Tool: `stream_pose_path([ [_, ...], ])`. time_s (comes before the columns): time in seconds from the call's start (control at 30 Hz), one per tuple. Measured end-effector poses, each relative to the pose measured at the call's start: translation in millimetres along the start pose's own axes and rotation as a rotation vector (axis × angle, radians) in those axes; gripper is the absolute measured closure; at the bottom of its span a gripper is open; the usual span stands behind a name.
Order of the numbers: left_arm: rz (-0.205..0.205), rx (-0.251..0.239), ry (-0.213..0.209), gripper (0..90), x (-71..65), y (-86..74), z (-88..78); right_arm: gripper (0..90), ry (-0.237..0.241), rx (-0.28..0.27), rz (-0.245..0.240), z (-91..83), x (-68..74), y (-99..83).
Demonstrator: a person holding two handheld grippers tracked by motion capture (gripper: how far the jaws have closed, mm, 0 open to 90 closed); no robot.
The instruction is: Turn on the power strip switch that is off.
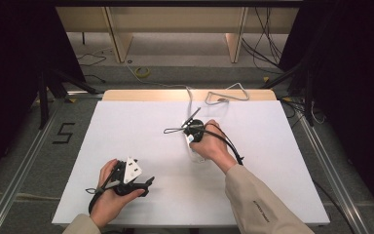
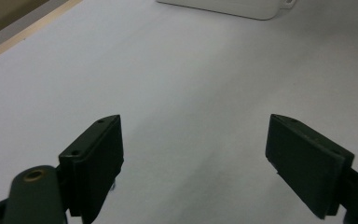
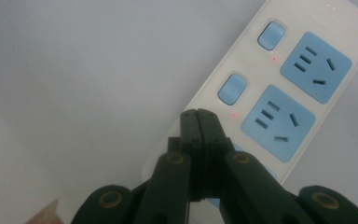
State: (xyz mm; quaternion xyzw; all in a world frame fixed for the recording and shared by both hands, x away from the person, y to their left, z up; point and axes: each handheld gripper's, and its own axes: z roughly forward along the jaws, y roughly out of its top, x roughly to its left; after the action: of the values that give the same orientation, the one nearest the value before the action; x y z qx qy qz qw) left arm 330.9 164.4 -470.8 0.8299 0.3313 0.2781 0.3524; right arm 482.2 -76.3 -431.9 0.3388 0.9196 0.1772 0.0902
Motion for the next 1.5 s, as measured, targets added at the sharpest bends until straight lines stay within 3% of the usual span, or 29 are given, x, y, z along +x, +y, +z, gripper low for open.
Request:
stream_pose_path([
  [0.5, 0.002, 0.002, 0.0, 19.0, 0.4, 0.0, -0.1, 90.0, 0.006, -0.001, 0.01, 1.8, -0.9, -0.6],
  [1.0, -0.002, 0.0, -0.002, 19.0, -0.4, 0.1, 0.8, 90.0, -0.013, 0.005, -0.015, 3.2, 2.1, -0.5],
  [1.23, -0.003, 0.004, -0.003, 19.1, -0.4, -0.2, 1.1, 90.0, -0.019, -0.032, -0.007, 6.5, 1.5, -2.3],
  [1.5, -0.004, 0.006, -0.003, 19.0, 0.4, -0.7, 1.1, 90.0, -0.033, -0.028, -0.014, 6.2, 3.6, -1.6],
])
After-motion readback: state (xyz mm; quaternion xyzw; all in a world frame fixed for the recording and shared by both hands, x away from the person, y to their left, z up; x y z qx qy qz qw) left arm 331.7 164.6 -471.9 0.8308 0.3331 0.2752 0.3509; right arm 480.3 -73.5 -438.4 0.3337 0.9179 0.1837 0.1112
